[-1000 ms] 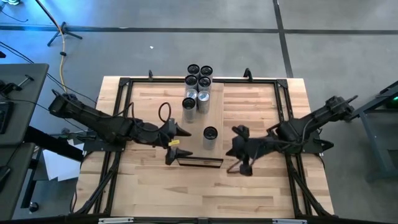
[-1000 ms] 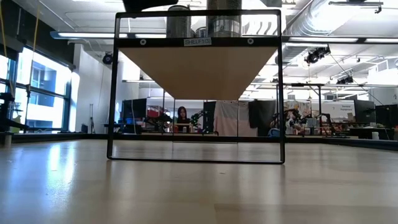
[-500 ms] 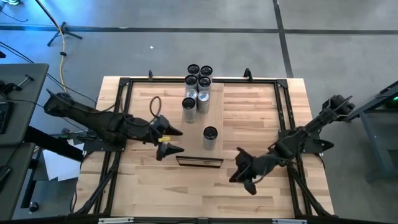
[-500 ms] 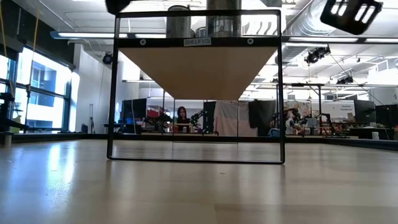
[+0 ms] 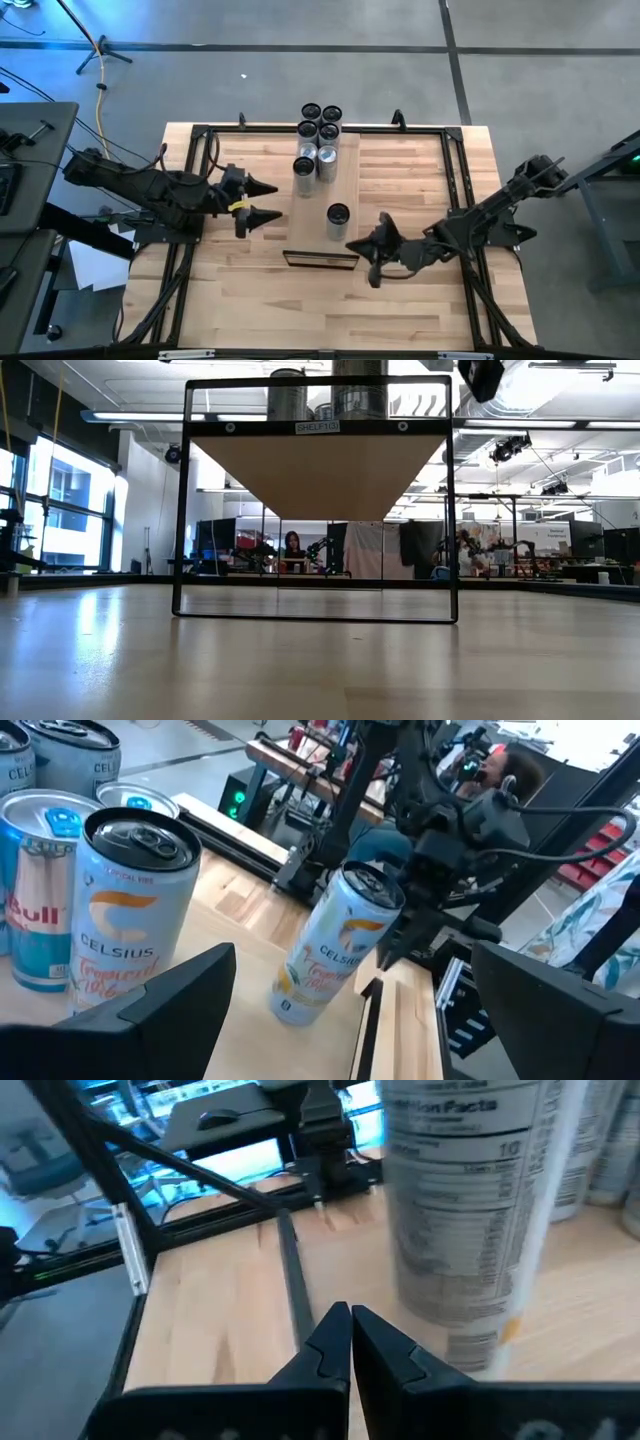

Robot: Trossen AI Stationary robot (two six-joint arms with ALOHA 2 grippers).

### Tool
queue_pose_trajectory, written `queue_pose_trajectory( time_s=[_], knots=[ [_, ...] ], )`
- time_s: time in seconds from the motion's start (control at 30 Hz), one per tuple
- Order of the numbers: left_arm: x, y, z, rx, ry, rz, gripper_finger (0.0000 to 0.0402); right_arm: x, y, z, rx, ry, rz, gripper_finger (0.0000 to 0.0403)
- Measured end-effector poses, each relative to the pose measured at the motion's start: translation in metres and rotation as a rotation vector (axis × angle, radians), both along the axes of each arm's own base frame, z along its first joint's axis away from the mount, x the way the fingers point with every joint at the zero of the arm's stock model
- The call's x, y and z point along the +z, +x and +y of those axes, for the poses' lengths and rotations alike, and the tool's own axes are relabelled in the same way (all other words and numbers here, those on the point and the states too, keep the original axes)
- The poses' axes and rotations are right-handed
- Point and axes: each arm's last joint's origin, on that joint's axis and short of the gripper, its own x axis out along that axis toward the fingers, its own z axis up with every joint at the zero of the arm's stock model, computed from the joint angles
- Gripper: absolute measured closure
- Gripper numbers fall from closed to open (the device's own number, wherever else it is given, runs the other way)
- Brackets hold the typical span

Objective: Place canned beverage on shelf
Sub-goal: Put the white yellow soda can on the shelf aligned with the white yellow soda can

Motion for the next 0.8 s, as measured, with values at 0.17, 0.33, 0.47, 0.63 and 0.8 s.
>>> queue_pose_trajectory(
  time_s=[0.17,0.33,0.47,0.63,0.8],
  knots=[
    [0.000,0.000,0.000,0.001,0.003,0.003,0.0027,-0.003,0.006,-0.007,0.096,0.010,0.046,0.0403],
    [-0.001,0.002,0.003,0.016,0.023,0.011,0.0027,-0.012,0.016,-0.012,0.097,0.008,0.069,0.0403],
    [-0.001,0.002,0.004,0.031,0.021,0.008,0.0027,-0.016,0.024,-0.017,0.069,0.013,0.058,0.0403],
    [-0.001,0.002,0.005,0.048,0.026,0.006,0.0027,-0.017,0.027,-0.021,0.025,0.006,0.042,0.0403],
    [-0.001,0.002,0.005,0.054,0.036,0.007,0.0027,-0.017,0.029,-0.025,0.017,-0.018,0.046,0.0403]
  ],
)
